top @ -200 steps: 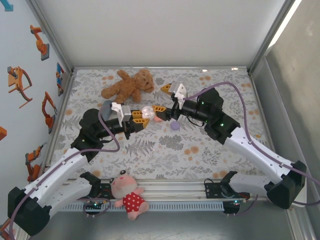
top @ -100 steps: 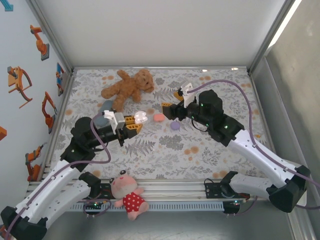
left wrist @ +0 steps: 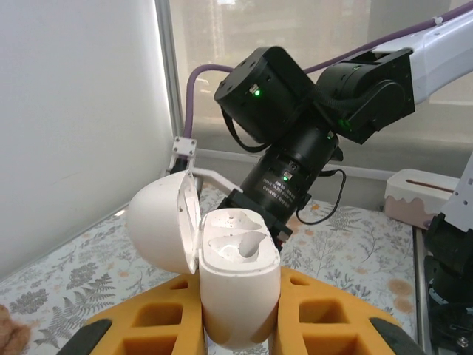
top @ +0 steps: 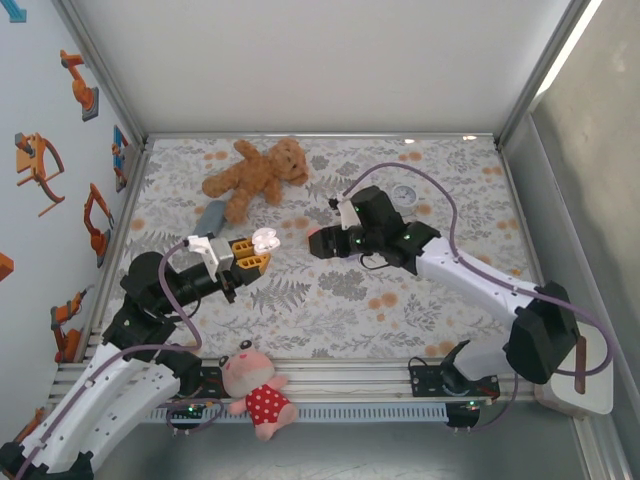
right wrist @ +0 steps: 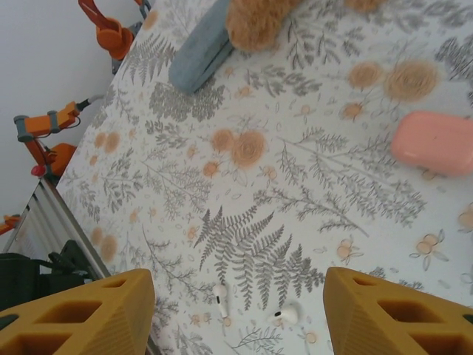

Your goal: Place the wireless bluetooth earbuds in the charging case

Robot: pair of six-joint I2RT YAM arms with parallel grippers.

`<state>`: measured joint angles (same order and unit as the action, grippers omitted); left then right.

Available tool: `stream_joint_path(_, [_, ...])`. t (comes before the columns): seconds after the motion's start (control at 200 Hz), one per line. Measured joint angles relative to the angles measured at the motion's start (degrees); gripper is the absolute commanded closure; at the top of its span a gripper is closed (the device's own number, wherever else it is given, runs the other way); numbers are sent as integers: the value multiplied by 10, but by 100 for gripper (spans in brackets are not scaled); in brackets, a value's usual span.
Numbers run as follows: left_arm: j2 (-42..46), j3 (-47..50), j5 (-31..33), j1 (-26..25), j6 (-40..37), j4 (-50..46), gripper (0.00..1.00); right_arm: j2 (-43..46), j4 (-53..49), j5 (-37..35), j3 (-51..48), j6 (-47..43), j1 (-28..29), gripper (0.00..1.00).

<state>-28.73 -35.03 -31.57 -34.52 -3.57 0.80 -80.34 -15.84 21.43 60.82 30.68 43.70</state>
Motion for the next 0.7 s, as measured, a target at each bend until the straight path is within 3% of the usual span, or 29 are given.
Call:
stream_joint_path(0.436, [3, 0, 6, 0, -9, -20, 100, -196, -10, 82, 40, 61, 82, 51])
stream_joint_path(0.701, [9, 0, 7, 0, -12, -21, 100, -284, -19, 113, 97, 64, 101, 55])
